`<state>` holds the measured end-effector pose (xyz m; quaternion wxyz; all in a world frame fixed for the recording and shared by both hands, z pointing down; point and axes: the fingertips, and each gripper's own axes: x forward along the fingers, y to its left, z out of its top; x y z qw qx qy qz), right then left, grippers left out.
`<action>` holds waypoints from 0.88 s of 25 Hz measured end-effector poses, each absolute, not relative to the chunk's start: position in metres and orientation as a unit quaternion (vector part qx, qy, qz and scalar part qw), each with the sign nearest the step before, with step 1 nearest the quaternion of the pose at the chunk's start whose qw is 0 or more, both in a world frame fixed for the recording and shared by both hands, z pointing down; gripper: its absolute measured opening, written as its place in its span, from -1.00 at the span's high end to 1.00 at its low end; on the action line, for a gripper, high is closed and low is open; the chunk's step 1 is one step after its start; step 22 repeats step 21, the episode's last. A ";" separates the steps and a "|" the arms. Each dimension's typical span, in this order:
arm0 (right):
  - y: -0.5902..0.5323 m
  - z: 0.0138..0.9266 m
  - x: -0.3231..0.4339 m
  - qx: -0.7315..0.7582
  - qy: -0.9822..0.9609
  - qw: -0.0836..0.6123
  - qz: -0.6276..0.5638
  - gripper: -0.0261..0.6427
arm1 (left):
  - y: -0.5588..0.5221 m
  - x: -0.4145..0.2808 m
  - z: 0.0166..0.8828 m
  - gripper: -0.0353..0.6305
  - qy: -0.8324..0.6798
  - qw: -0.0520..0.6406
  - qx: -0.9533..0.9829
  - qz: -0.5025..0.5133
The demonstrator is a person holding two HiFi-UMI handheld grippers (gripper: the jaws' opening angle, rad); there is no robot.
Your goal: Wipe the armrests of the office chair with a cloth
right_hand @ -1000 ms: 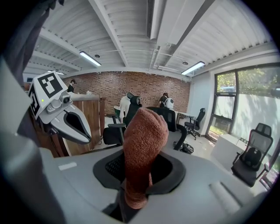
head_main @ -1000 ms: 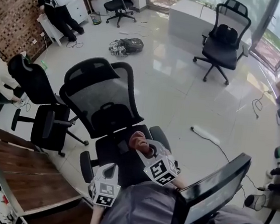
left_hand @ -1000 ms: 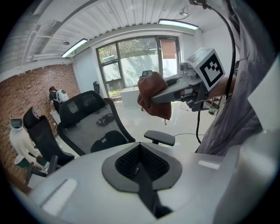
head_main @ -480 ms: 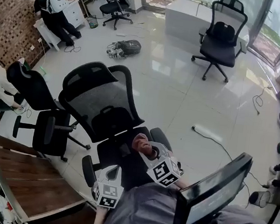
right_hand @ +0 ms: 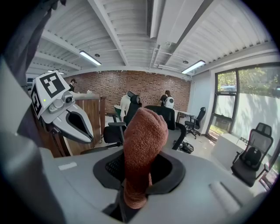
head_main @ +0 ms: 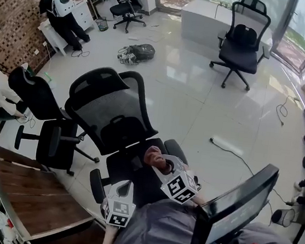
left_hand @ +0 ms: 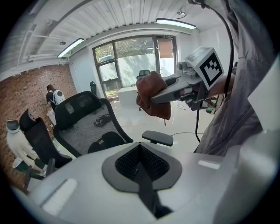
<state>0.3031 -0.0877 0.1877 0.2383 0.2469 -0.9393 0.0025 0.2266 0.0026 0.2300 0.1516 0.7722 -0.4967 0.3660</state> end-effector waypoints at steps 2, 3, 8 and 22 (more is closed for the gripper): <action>-0.088 0.188 0.303 0.245 -0.939 0.240 0.003 0.66 | 0.002 0.227 0.230 0.85 -0.496 0.152 0.772 0.366; -0.089 0.188 0.303 0.244 -0.939 0.241 0.004 0.66 | 0.002 0.228 0.229 0.85 -0.496 0.153 0.773 0.366; -0.089 0.190 0.302 0.235 -0.940 0.246 0.006 0.66 | 0.000 0.231 0.229 0.85 -0.497 0.152 0.773 0.364; -0.089 0.195 0.307 0.229 -0.941 0.248 0.008 0.66 | -0.009 0.241 0.229 0.85 -0.494 0.147 0.777 0.361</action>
